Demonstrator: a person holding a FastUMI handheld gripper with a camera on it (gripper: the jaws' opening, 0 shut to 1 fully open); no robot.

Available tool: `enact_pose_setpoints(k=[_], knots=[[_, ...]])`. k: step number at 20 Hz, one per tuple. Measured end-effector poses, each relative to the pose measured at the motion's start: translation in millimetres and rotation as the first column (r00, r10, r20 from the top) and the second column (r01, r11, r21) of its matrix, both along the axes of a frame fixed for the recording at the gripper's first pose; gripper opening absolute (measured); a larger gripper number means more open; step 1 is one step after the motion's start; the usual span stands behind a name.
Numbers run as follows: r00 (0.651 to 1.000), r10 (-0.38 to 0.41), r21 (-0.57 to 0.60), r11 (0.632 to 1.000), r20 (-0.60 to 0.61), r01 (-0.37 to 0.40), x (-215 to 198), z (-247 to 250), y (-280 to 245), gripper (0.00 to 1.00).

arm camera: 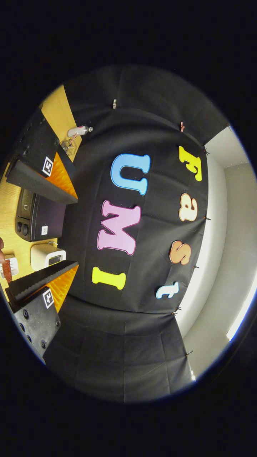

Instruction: Open the toaster oven, put the food inside, and close the toaster oven door.

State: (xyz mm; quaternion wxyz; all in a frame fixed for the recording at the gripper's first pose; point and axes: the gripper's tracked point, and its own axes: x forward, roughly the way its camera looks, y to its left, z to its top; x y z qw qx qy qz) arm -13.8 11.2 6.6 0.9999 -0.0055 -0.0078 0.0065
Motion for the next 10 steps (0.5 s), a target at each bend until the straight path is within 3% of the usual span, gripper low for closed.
enact_pose_setpoints(k=[5,10], knots=[[1.0,0.01,0.014,1.0,-0.001,-0.01,4.0,-1.1,8.8,0.97],[0.998,0.055,0.094,0.994,-0.01,-0.054,27.6,-20.6,53.3,0.97]])
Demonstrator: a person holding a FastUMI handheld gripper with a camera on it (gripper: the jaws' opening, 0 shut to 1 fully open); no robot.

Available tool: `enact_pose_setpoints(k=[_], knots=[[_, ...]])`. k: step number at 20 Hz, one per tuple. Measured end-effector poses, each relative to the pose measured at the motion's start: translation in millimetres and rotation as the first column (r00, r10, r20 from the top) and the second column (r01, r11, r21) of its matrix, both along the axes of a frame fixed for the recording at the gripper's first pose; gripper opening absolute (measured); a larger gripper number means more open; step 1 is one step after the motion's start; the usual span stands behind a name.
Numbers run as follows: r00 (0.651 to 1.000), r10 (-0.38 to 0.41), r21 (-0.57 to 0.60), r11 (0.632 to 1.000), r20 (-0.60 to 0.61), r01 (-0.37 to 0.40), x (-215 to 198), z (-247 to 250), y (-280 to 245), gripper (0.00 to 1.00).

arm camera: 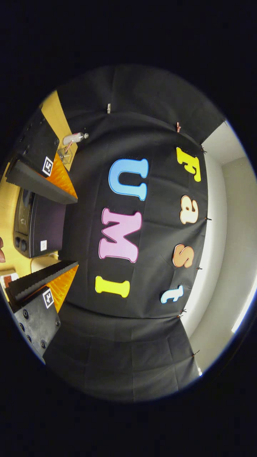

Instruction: Open the toaster oven, put the food inside, and close the toaster oven door.

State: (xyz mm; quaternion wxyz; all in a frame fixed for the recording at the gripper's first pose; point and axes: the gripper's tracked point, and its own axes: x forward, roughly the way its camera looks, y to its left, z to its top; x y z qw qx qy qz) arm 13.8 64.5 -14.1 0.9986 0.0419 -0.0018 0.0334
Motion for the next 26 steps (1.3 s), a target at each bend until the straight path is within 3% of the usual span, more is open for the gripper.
enact_pose_setpoints(k=[5,12,20,21,22,23,26], knots=[[0.997,0.038,0.101,0.994,-0.069,-0.031,26.5,-63.0,64.6,0.97],[0.972,0.03,0.075,0.997,-0.234,-0.013,30.8,-152.8,97.2,0.98],[0.963,0.019,0.004,1.0,-0.268,-0.018,24.3,-173.9,105.8,0.98],[0.947,0.03,-0.015,0.999,-0.318,-0.037,17.1,-190.2,106.2,1.0],[0.963,0.025,0.027,0.999,-0.27,-0.019,17.6,-180.6,103.5,1.0],[0.952,0.031,0.067,0.998,-0.304,-0.011,16.6,-187.7,104.0,0.98],[0.958,0.032,0.058,0.998,-0.286,-0.016,15.3,-184.0,105.8,0.98]])
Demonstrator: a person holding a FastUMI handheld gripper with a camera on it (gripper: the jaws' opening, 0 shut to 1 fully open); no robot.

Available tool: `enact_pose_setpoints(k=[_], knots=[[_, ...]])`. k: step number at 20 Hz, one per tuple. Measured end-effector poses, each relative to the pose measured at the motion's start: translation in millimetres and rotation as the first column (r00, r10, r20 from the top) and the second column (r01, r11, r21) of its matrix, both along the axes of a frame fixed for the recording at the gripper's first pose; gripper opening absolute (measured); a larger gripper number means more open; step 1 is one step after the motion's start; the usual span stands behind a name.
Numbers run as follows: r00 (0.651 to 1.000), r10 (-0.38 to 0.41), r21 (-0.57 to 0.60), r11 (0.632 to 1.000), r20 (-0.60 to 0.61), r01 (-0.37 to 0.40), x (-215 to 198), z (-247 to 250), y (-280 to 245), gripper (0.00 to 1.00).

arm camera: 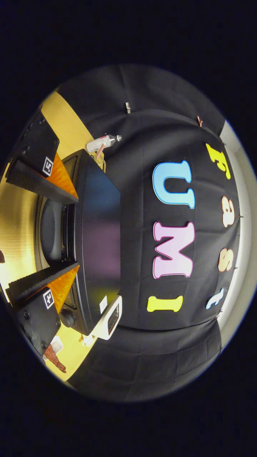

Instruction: Open the toaster oven, put the food inside, and close the toaster oven door.

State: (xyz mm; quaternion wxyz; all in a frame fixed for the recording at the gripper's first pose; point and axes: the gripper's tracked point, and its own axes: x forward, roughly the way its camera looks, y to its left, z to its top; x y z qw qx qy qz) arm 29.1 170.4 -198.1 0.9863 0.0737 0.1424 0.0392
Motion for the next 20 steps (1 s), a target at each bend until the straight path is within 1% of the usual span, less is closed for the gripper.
enact_pose_setpoints(k=[5,15,20], knots=[[1.0,-0.02,-0.007,1.0,-0.021,0.019,-22.5,-6.0,-0.7,0.99],[0.996,-0.003,-0.002,1.0,-0.094,0.003,-64.8,-23.7,0.3,0.98],[0.992,0.003,-0.021,1.0,-0.129,-0.005,-84.3,-38.5,1.3,0.99]])
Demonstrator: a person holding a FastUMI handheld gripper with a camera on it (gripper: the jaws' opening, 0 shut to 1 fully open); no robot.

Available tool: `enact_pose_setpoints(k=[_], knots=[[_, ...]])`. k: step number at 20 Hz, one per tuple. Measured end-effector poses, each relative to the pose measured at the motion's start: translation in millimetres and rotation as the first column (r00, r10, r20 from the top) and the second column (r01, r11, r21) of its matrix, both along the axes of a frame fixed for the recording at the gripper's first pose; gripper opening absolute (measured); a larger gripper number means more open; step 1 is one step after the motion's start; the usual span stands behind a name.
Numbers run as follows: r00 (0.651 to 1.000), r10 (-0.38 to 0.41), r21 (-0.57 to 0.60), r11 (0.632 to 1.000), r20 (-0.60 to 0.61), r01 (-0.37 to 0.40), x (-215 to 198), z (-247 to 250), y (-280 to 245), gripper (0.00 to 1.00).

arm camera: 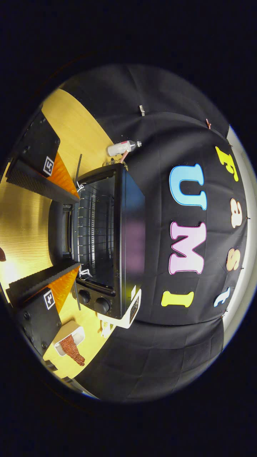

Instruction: Open the toaster oven, put the food inside, and close the toaster oven door.

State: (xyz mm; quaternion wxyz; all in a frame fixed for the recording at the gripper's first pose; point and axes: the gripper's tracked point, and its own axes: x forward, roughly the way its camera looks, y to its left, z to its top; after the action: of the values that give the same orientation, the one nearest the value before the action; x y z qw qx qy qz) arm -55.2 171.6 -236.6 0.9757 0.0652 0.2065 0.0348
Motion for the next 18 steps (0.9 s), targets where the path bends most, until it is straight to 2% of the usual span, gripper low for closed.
enact_pose_setpoints(k=[5,8,11,13,15,18], knots=[[0.999,0.01,-0.01,1.0,-0.048,-0.01,-18.5,-15.6,2.4,0.99],[0.992,0.025,-0.016,1.0,-0.126,-0.027,-35.8,-37.7,5.1,0.99],[0.947,0.065,-0.022,0.997,-0.314,-0.076,-63.0,-87.9,6.4,0.99],[0.924,0.067,-0.028,0.996,-0.377,-0.084,-72.6,-108.7,-2.1,0.99],[0.916,0.076,-0.018,0.996,-0.395,-0.09,-81.4,-110.2,-2.7,0.99],[0.926,0.112,-0.01,0.992,-0.36,-0.124,-79.5,-94.3,2.8,0.98]])
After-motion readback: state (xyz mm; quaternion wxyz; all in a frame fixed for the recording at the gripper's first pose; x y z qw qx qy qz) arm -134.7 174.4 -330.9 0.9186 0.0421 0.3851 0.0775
